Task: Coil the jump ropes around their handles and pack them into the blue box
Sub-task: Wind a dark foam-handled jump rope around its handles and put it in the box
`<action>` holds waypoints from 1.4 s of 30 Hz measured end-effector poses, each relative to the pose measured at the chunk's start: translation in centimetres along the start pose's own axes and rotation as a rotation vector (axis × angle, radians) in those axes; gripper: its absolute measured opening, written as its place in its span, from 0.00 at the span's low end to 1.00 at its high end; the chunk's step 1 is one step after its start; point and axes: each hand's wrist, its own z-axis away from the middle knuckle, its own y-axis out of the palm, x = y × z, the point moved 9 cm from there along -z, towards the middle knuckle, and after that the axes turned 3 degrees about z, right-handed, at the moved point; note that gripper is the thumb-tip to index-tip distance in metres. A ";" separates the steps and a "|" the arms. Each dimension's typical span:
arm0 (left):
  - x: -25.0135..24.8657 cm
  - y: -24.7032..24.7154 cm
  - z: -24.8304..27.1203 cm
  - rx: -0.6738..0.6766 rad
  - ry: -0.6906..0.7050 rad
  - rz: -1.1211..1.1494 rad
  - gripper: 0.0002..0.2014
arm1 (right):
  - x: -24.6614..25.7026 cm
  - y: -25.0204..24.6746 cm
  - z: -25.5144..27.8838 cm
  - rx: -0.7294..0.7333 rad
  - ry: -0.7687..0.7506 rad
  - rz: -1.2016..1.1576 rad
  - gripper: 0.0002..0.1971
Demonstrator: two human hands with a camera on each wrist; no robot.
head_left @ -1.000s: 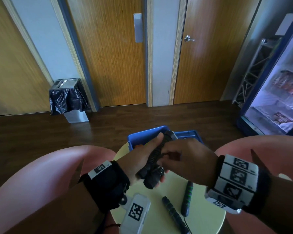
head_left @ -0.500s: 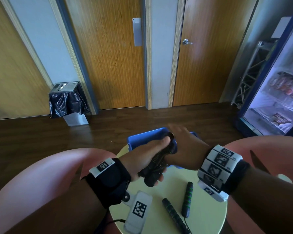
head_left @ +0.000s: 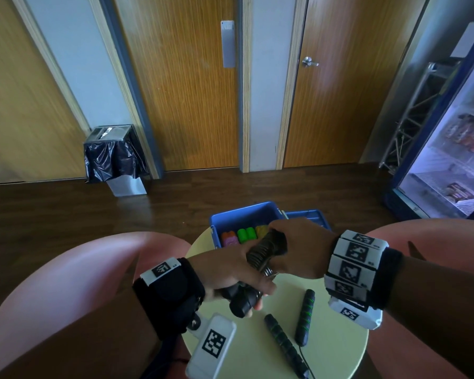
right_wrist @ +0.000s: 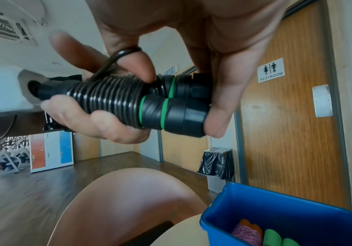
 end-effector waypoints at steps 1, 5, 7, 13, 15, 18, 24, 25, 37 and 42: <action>0.0 0.1 0.1 0.006 -0.002 -0.003 0.23 | 0.1 0.0 0.0 0.007 -0.004 -0.004 0.17; 0.3 0.3 0.3 0.038 -0.011 -0.006 0.25 | 0.2 -0.1 0.1 0.008 -0.010 -0.025 0.13; 0.5 0.5 0.4 0.051 -0.003 -0.008 0.26 | 0.3 -0.1 0.3 0.017 -0.018 -0.024 0.13; 0.2 0.7 0.5 0.055 0.081 0.010 0.30 | 0.6 -0.3 0.3 0.040 -0.019 0.003 0.23; -0.1 0.6 0.5 0.023 0.159 -0.011 0.34 | 1.0 -0.3 0.2 0.029 -0.049 0.015 0.33; -0.4 -0.1 0.4 -0.091 0.279 -0.030 0.37 | 1.2 -0.5 0.7 0.034 -0.103 -0.007 0.51; -0.4 -4.4 0.1 -0.514 0.493 0.153 0.36 | -1.9 -2.2 2.0 -0.256 0.071 -0.210 0.18; -1.0 -4.3 0.2 -0.571 0.548 0.148 0.39 | -2.1 -1.7 2.2 -0.266 0.088 -0.257 0.11; -7.5 4.0 -4.0 -0.762 0.829 0.054 0.58 | -7.2 -3.6 5.3 -0.540 0.057 -0.724 0.09; -8.0 8.0 -6.7 -0.701 0.850 0.078 0.61 | -11.8 -5.1 7.4 -0.564 0.040 -0.833 0.13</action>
